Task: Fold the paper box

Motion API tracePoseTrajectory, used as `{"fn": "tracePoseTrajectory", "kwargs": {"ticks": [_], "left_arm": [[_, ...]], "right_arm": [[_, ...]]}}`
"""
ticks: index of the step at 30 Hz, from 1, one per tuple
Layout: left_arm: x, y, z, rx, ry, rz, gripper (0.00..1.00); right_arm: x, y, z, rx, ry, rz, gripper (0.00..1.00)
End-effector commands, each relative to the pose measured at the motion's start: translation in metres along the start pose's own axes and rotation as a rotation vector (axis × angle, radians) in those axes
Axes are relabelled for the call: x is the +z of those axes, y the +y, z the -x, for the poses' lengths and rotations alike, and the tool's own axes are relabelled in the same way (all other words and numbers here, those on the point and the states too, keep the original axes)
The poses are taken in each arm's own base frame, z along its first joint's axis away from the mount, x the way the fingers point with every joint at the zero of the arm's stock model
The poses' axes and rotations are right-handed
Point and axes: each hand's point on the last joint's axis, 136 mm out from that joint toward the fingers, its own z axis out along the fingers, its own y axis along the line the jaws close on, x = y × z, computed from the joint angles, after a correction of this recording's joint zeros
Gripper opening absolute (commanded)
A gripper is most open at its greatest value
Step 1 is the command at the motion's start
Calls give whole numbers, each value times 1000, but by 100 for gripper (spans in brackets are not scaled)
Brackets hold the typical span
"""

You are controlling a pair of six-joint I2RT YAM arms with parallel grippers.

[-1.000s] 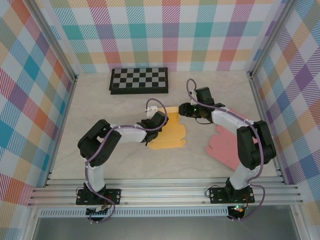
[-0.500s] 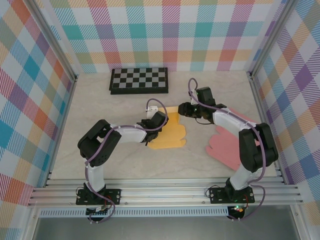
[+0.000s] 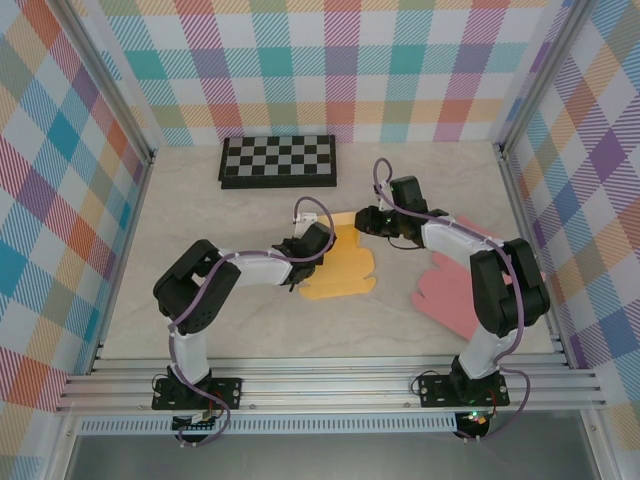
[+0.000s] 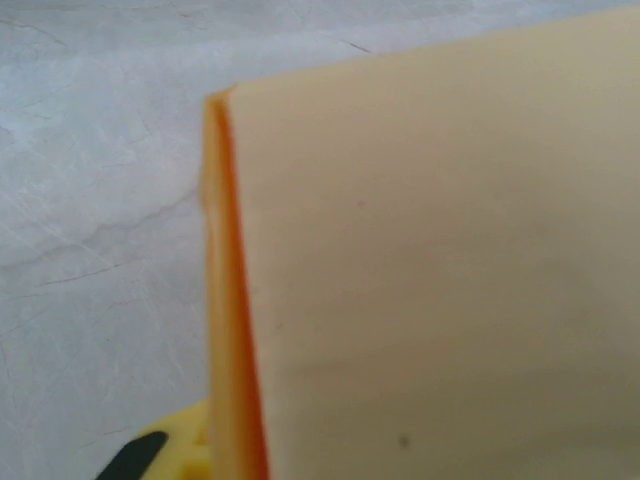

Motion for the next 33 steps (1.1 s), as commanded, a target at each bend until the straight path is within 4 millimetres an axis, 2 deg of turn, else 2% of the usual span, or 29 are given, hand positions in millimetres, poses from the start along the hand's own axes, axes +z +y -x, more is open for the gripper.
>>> {"fn": "tracePoseTrajectory", "kwargs": {"ticks": [1,3,8,11,13,16,20,25,29,33], "left_arm": [[-22,-3,-2,22,41,-80,38],[-34,0,8,-18,44,-106,45],[-75,10,30,-128,60,-161,52],[-97,16,34,-210,87,-200,57],[-101,26,34,-279,129,-197,56],[-93,31,47,-433,188,-262,50],[-76,15,66,-486,162,-344,42],[-49,6,64,-495,165,-341,35],[-40,4,67,-514,146,-348,32],[-27,8,55,-503,185,-298,27]], "right_arm": [[8,-18,-17,17,31,-52,25],[9,-20,-18,21,27,-53,24],[4,-19,-17,9,1,-55,24],[2,-20,-17,1,-5,-58,24],[1,-19,-16,-3,-6,-57,24],[0,-18,-16,-10,-4,-58,24],[1,-18,-16,-8,-1,-56,24],[1,-16,-16,-10,2,-49,24],[0,-18,-18,-19,9,-57,24],[-2,-18,-19,-24,10,-62,24]]}}
